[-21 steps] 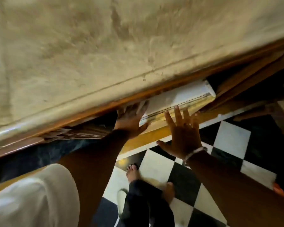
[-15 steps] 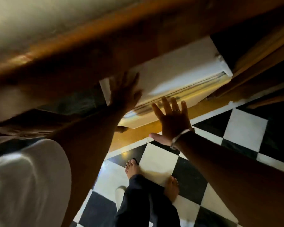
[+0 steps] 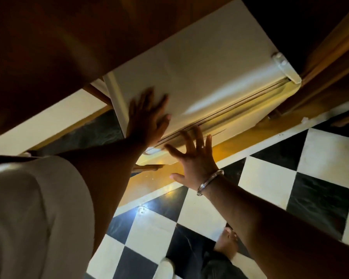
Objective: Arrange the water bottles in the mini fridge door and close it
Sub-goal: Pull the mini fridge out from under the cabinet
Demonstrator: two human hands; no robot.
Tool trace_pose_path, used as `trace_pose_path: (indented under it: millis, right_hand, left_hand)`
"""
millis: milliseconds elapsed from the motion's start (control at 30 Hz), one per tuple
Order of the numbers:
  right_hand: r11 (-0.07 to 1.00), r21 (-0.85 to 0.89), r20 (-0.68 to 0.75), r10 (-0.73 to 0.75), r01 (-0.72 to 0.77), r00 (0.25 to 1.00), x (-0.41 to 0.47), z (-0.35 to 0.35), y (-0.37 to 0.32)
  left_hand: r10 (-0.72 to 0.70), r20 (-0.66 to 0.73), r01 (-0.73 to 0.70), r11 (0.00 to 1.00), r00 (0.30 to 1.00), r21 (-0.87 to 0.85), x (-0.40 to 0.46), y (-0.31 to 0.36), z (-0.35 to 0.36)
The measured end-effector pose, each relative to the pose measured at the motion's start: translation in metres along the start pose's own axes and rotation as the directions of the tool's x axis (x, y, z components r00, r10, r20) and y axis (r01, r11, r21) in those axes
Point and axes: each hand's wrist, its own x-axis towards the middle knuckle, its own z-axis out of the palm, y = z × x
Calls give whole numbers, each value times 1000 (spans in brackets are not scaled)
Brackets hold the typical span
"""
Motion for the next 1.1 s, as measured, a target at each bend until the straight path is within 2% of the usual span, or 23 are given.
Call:
trace_pose_path:
  millis: [100, 167, 300, 433, 700, 867, 933, 1033, 1100]
  right_hand:
    - [999, 38, -58, 17, -14, 998, 1, 8, -1]
    - [998, 61, -172, -6, 16, 985, 2, 19, -2]
    - [994, 74, -414, -45, 83, 909, 11, 43, 3]
    - [990, 105, -529, -21, 90, 848, 16, 55, -3]
    - [992, 118, -424, 87, -40, 901, 8, 42, -27]
    - [949, 152, -255, 307, -276, 917, 1, 32, -64]
    - [938, 101, -217, 346, -331, 913, -7, 31, -75]
    - [933, -89, -121, 336, -348, 934, -21, 35, -77]
    - [915, -172, -138, 345, -366, 928, -21, 33, -74]
  left_hand:
    - [14, -18, -15, 999, 1000, -42, 2, 1, 0]
    - [30, -61, -34, 998, 998, -61, 2, 0, 2]
    - [36, -84, -40, 998, 996, -55, 8, -1, 4]
    - [10, -51, -13, 999, 999, -53, 9, 2, 2]
    - [14, -51, -18, 997, 999, -79, 8, 0, 1]
    - [28, -68, -33, 997, 997, -67, 9, -1, 4]
    - [29, -63, -33, 997, 998, -64, 9, 0, 5]
    - [17, -66, -21, 998, 998, -57, 9, 2, 6]
    - [14, -71, -18, 998, 997, -58, 9, 2, 8]
